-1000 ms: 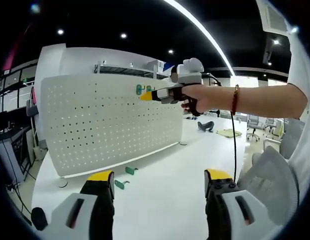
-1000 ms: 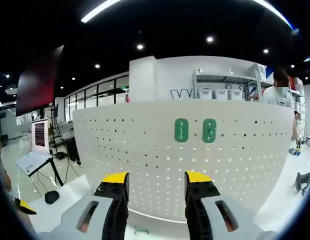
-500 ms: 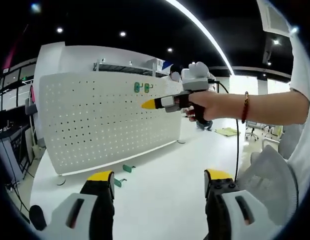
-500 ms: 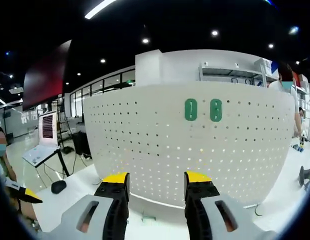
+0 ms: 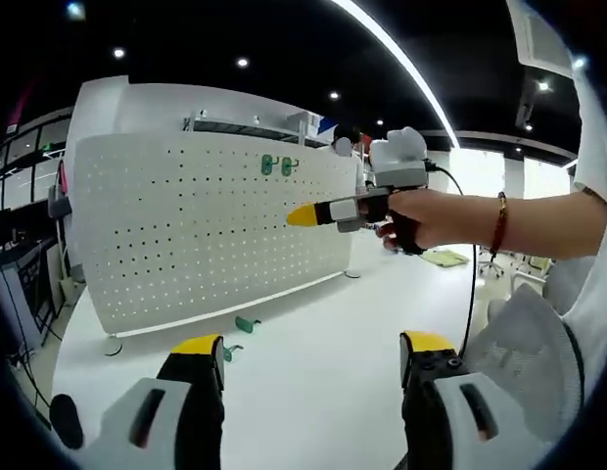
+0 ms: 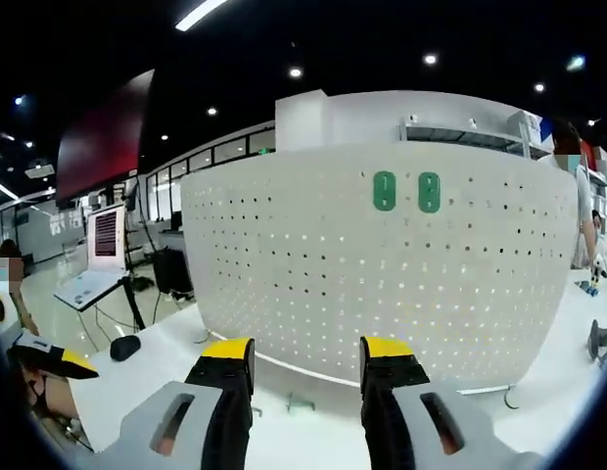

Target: Insert the hook assembly into the mounting plate slot until the hook locks in place.

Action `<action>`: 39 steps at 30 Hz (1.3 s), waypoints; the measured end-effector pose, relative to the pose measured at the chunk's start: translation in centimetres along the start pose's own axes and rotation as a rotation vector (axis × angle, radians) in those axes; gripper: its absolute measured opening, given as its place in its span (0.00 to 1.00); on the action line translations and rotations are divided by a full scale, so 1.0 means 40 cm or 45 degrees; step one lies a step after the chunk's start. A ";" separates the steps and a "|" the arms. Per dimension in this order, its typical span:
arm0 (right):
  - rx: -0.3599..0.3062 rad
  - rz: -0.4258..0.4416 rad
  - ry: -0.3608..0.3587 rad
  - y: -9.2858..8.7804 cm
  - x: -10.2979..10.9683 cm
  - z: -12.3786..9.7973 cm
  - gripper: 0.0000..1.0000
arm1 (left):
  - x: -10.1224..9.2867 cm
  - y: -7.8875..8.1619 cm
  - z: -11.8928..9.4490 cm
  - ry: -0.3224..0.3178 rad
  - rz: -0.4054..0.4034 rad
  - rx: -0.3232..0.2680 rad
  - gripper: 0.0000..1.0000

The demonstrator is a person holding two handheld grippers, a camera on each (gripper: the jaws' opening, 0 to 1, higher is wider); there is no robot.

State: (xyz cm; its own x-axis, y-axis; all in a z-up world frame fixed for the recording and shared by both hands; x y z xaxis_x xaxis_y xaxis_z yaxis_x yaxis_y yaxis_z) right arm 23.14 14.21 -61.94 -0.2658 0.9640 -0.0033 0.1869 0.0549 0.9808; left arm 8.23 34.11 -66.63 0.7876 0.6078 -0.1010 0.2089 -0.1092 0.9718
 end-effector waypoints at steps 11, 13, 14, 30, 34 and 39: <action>0.010 0.002 0.039 -0.035 0.006 -0.032 0.44 | -0.001 -0.014 0.014 -0.022 -0.016 0.030 0.75; 0.015 0.002 0.045 -0.042 0.009 -0.039 0.44 | -0.003 -0.014 0.019 -0.029 -0.020 0.026 0.76; 0.017 0.003 0.050 -0.047 0.011 -0.042 0.44 | -0.004 -0.015 0.021 -0.031 -0.018 0.032 0.76; 0.073 0.059 0.109 -0.126 0.040 -0.103 0.44 | 0.013 -0.035 0.036 -0.043 -0.064 0.030 0.76; 0.075 0.065 0.124 -0.133 0.048 -0.113 0.44 | 0.014 -0.044 0.041 -0.045 -0.072 0.050 0.75; 0.087 0.069 0.143 -0.148 0.054 -0.124 0.44 | 0.017 -0.058 0.051 -0.039 -0.067 0.090 0.74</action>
State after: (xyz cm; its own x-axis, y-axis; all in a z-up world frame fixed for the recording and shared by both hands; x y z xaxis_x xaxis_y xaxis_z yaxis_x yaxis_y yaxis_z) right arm 16.75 14.67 -66.79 -0.3572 0.9310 0.0748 0.2672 0.0251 0.9633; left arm 9.47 33.19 -69.40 0.7916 0.5900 -0.1592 0.2900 -0.1335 0.9477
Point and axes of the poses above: the point that each gripper's makers call its tool centre point, and the gripper's own axes: z roughly forward along the fingers, x roughly to its left, y roughly out of its top, the point moved 6 cm from there along -z, roughly backward along the fingers, and after that the axes turned 9 degrees about -y, right-handed, at the moved point
